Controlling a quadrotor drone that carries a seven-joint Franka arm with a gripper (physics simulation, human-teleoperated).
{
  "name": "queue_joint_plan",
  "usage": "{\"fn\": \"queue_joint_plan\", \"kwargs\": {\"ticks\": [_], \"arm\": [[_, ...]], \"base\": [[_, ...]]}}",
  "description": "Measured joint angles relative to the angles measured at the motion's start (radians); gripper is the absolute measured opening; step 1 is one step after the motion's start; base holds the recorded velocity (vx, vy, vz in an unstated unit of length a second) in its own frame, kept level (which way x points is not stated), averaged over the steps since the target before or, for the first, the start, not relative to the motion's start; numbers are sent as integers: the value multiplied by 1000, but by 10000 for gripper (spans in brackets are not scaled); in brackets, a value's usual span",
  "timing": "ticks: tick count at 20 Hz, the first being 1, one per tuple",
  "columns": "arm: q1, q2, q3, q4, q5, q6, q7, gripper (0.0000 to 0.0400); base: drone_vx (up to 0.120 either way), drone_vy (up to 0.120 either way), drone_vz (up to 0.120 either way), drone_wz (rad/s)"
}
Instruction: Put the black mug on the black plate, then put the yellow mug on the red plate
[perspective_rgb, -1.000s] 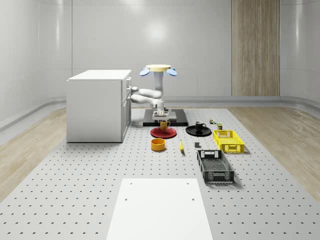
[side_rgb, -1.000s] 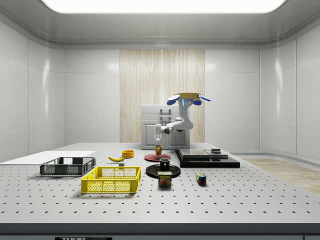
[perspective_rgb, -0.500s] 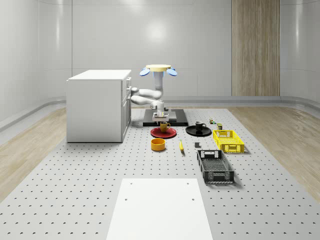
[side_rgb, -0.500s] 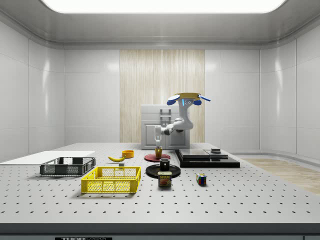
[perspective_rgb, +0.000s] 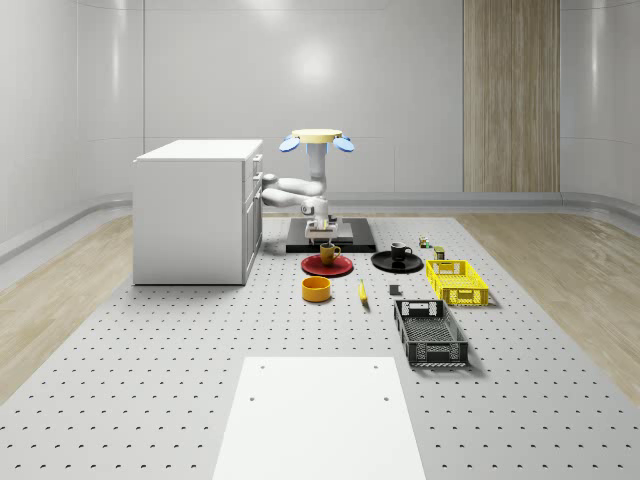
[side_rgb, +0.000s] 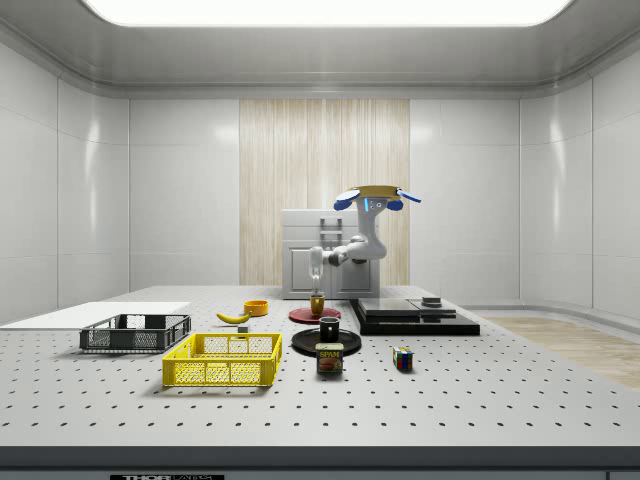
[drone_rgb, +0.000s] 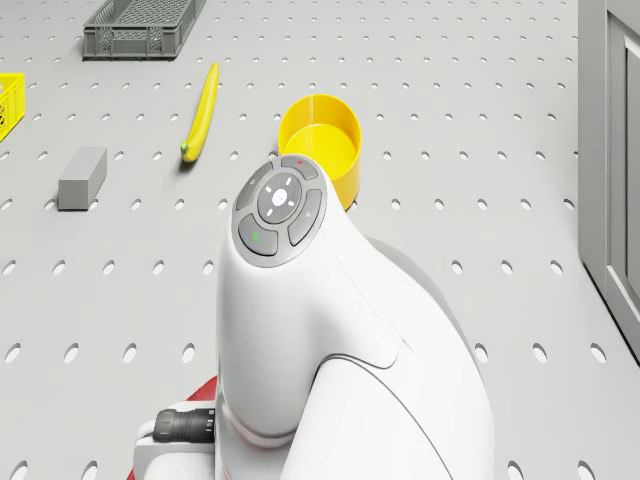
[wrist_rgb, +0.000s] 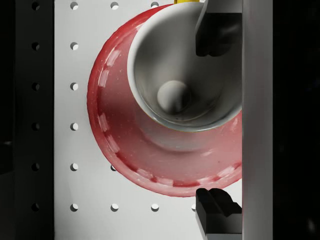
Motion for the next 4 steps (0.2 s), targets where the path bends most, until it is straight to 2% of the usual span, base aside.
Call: {"fn": "queue_joint_plan", "kwargs": {"ticks": [4], "arm": [[2,1,17,-2,16,-6,-1,397]], "base": [[0,0,0,0]]}}
